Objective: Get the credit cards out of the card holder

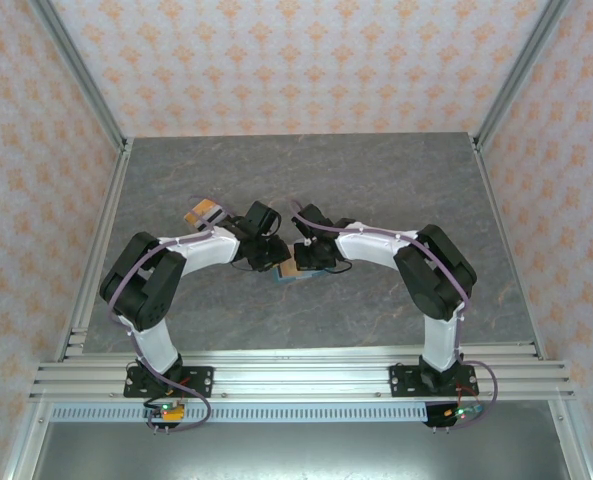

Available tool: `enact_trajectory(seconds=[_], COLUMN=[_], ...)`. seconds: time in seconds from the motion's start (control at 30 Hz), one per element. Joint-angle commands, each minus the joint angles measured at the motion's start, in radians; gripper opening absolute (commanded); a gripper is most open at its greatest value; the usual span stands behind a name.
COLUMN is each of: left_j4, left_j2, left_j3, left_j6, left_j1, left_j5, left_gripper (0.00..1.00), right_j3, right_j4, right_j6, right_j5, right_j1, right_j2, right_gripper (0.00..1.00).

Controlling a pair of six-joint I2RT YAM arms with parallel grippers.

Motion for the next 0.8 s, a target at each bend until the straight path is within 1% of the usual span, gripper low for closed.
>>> enact_trajectory(seconds=[0.0,0.1,0.2,0.3,0.4,0.5,0.57,0.63,0.77], left_j4=[0.004,-0.013,-0.072,-0.163,-0.243,-0.304,-0.298,-0.25,-0.095], left_j2=[-0.019,-0.022,-0.035,-0.051,-0.072,-0.073,-0.067,-0.057,-0.037], left_j3=[0.025,0.027,0.033,0.05,0.074,0.113,0.129,0.133,0.121], left_j6=[0.025,0.028,0.046,0.091,0.144,0.18,0.176,0.153,0.071], left_j1=[-0.009,-0.01,-0.008,-0.009,-0.008,-0.008,-0.008,-0.009,-0.013], left_j5=[0.017,0.004,-0.031,-0.074,-0.113,-0.125,-0.099,-0.035,0.093], left_gripper=[0.2,0.12,0.08,0.06,0.06,0.06,0.08,0.15,0.31], right_j3=[-0.043,-0.049,-0.074,-0.104,-0.153,-0.21,-0.24,-0.268,-0.316], right_j4=[-0.016,-0.011,0.018,0.055,0.11,0.165,0.178,0.189,0.222], right_j6=[0.014,0.013,0.011,0.003,-0.002,0.009,0.016,0.028,0.06], right_j5=[-0.007,-0.016,-0.07,-0.113,-0.123,-0.067,-0.014,0.038,0.085], right_j1=[-0.001,-0.003,-0.011,-0.013,-0.013,-0.014,-0.017,-0.026,-0.052], right_j2=[0.032,0.017,-0.045,-0.133,-0.227,-0.312,-0.353,-0.386,-0.436], right_gripper=[0.15,0.18,0.27,0.35,0.44,0.52,0.56,0.58,0.58])
